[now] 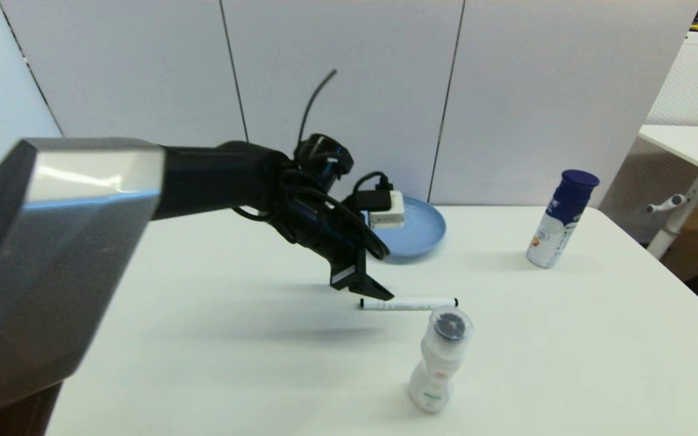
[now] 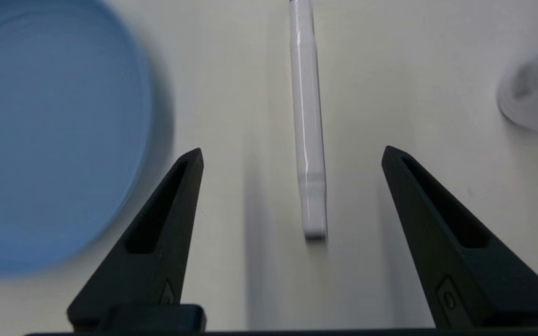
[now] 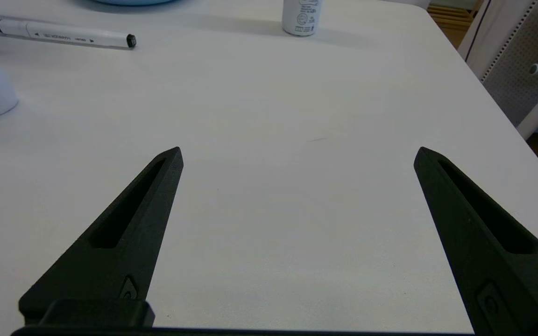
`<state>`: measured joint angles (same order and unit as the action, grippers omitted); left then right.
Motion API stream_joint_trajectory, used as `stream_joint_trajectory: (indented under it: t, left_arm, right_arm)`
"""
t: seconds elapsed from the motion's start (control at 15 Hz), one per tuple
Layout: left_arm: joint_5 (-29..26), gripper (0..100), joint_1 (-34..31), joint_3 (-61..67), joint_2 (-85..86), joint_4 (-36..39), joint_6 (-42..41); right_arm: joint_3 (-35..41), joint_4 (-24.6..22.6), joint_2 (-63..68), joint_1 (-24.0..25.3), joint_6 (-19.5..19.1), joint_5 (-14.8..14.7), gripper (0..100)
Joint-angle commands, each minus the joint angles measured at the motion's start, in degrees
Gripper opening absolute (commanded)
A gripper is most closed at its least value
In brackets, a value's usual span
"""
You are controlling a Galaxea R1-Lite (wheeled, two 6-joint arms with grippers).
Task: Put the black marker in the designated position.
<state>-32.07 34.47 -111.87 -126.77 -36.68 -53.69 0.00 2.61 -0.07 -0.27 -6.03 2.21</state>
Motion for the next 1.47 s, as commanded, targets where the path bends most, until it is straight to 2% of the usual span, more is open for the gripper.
stream_joint_trajectory:
  t: [0.07,0.2,0.27,0.4,0.53,0.6,0.67,0.73,0.93,1.47]
  left_arm:
    - [7.7,100,-8.4,11.9,25.2,-9.7,2.7]
    - [11.7,100,-10.7,24.9,39.0,-8.1,10.2]
    - [12.9,100,-11.8,32.6,45.7,-5.0,14.0]
    - [15.4,100,-15.6,53.1,61.1,11.7,21.1]
    - [18.2,100,-21.5,70.2,72.9,29.8,23.0]
    - [19.3,100,-23.6,76.7,77.6,37.6,25.4]
    - [19.7,100,-25.1,82.1,82.6,42.1,29.6]
    - [19.7,100,-26.0,86.2,87.8,44.2,32.5]
    - [19.5,100,-32.1,92.5,101.7,43.8,34.1]
    - [21.1,100,-34.6,109.1,125.2,40.5,39.8]
  right_arm:
    - [0.0,-0.1,0.1,0.0,0.0,0.1,100]
    - [0.0,0.0,-0.1,0.0,0.0,0.1,100]
    - [0.0,-0.1,0.1,0.0,0.0,0.1,100]
    - [0.0,-0.1,0.1,0.0,0.0,0.1,100]
    - [0.0,-0.1,0.1,0.0,0.0,0.1,100]
    - [0.0,0.0,0.1,0.0,0.0,0.1,100]
    - [0.0,-0.1,-0.1,0.0,0.0,0.1,100]
    - [0.0,-0.1,0.1,0.0,0.0,0.1,100]
    - [0.0,0.0,0.1,0.0,0.0,0.1,100]
    - [0.0,-0.1,0.1,0.0,0.0,0.1,100]
